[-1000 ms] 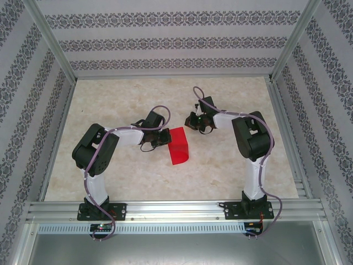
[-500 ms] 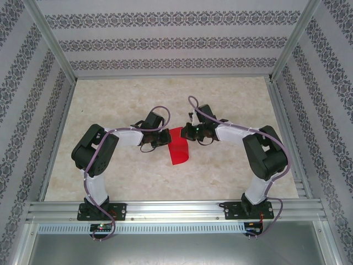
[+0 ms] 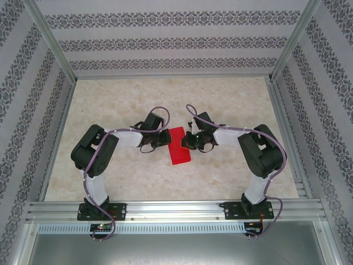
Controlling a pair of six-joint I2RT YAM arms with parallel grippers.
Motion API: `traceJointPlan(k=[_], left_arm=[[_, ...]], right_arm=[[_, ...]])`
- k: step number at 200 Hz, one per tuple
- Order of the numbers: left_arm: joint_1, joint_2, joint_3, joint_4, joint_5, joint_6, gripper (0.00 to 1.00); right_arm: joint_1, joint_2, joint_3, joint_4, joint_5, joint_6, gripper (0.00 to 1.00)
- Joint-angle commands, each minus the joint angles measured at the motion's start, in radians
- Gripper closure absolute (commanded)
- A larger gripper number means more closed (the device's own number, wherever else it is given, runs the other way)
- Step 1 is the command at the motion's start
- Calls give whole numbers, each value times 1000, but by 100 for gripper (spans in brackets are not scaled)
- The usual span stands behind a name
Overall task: Fold a paper plane with a square sheet of paper (pick it up from the middle)
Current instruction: Fold the square sheet of paper in half at the center of the table.
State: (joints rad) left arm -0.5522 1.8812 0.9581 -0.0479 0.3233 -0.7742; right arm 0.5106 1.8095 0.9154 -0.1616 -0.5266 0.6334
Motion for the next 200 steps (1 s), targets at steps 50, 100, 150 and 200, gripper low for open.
traceJointPlan(k=[50, 100, 150, 200], left_arm=[[-11, 114, -87, -236, -163, 8, 100], [-9, 123, -88, -235, -171, 6, 100], [-14, 116, -84, -245, -169, 11, 100], [-24, 124, -69, -254, -171, 9, 100]], right_arm=[[11, -20, -94, -10, -2, -13, 100], [-1, -136, -208, -54, 40, -16, 100], [33, -230, -97, -39, -24, -19, 100], [52, -81, 15, -27, -24, -21, 100]])
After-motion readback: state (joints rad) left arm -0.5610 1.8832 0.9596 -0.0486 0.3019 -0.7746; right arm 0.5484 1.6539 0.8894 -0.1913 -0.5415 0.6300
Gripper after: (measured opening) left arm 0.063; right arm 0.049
